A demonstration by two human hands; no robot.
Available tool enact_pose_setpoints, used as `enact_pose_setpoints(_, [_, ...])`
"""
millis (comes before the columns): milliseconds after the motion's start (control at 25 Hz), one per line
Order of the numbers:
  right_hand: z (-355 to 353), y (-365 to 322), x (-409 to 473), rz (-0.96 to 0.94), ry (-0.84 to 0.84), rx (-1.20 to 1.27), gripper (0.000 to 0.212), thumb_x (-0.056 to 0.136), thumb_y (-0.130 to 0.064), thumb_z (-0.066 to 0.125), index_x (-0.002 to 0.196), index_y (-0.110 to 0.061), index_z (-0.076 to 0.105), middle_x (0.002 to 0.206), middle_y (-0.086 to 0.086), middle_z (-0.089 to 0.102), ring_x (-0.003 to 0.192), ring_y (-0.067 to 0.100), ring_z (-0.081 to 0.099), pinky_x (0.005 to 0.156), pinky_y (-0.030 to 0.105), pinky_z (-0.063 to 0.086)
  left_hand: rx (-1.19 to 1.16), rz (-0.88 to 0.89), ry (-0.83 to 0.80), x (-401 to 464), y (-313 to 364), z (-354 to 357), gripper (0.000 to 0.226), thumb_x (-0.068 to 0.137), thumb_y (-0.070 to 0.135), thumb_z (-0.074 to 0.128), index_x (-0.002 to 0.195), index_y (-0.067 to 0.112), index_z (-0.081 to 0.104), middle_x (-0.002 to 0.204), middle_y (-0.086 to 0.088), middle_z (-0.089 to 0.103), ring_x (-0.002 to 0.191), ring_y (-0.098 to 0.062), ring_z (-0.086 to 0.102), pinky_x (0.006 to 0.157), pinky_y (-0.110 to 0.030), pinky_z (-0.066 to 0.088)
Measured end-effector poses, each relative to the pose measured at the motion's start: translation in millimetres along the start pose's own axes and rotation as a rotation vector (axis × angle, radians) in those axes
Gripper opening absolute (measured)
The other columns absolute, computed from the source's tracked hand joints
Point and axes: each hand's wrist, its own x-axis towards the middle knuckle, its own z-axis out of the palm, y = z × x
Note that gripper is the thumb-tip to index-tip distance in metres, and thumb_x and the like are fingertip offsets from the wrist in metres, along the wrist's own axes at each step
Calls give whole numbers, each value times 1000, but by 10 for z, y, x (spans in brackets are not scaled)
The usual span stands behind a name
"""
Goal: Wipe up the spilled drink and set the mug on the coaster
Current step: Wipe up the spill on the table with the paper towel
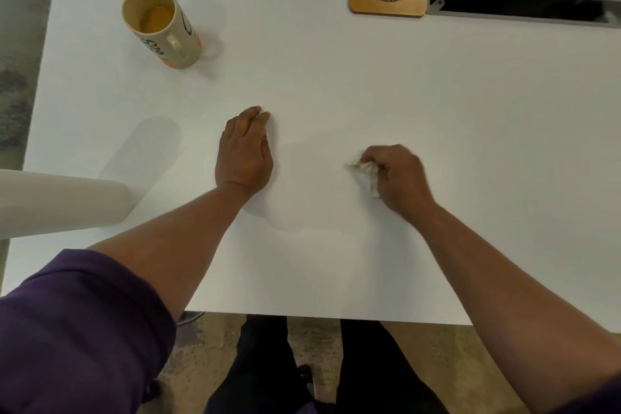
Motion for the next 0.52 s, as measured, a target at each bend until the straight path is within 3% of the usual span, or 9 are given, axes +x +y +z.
enact_pose_setpoints(120, [-44, 179, 84, 295, 244, -4, 36, 79, -13, 41, 97, -12, 72, 100, 8, 74, 92, 35, 66, 82, 40, 51, 2, 4, -1, -7, 0, -5, 41, 98, 9, 42, 136, 9, 57, 145, -9, 52, 130, -31, 45, 112, -37, 36])
enact_pose_setpoints(200, [145, -23, 4, 347, 321, -26, 31, 82, -17, 43, 95, -9, 70, 97, 12, 71, 89, 37, 64, 79, 41, 48, 3, 4, 3, -2, -3, -3, 41, 98, 10, 41, 136, 9, 58, 145, -9, 53, 130, -31, 46, 112, -38, 37])
enact_pose_setpoints(400, [608, -612, -489, -70, 136, -51, 28, 80, -7, 45, 94, -4, 69, 95, 14, 70, 79, 36, 63, 73, 35, 47, 4, 7, 4, -3, -12, 7, 41, 99, 11, 41, 136, 9, 58, 145, -8, 53, 128, -31, 46, 111, -38, 38])
enact_pose_setpoints(520, [391, -170, -256, -16, 266, -112, 26, 81, -2, 49, 97, 0, 70, 98, 19, 71, 87, 39, 67, 85, 39, 45, 4, 7, 3, -1, -14, 8, 41, 98, 12, 40, 136, 10, 57, 145, -8, 52, 128, -31, 46, 111, -38, 38])
